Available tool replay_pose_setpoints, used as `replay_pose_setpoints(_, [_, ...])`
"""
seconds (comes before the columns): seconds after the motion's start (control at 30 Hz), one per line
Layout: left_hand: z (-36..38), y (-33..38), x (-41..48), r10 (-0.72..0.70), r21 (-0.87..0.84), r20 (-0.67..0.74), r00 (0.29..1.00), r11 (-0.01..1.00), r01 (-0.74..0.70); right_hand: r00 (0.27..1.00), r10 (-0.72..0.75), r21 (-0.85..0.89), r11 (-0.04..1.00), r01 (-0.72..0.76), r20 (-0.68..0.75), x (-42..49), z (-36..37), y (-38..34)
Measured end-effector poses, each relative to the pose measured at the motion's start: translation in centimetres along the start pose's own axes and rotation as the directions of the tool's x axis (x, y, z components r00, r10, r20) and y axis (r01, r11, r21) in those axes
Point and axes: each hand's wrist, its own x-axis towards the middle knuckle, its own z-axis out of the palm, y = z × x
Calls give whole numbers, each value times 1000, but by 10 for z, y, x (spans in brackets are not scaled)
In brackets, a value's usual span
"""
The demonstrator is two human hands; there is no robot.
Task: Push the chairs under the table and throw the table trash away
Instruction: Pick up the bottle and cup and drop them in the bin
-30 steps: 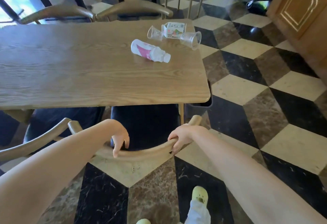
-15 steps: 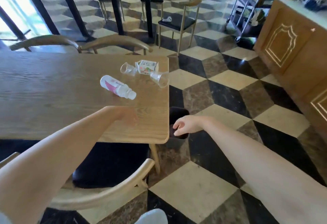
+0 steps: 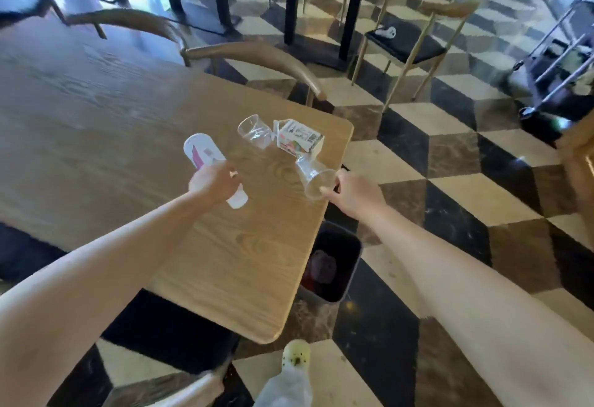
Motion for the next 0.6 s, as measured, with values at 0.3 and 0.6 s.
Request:
replay_pose_setpoints(0.3, [25, -4, 47, -515, -124, -174, 839, 857, 500, 996, 34, -90, 996, -27, 79, 93, 21, -5])
replay_pose_setpoints(0.6, [48, 18, 49, -706, -463, -82, 703, 652, 600, 959, -59, 89, 995, 35, 278, 126, 42, -4])
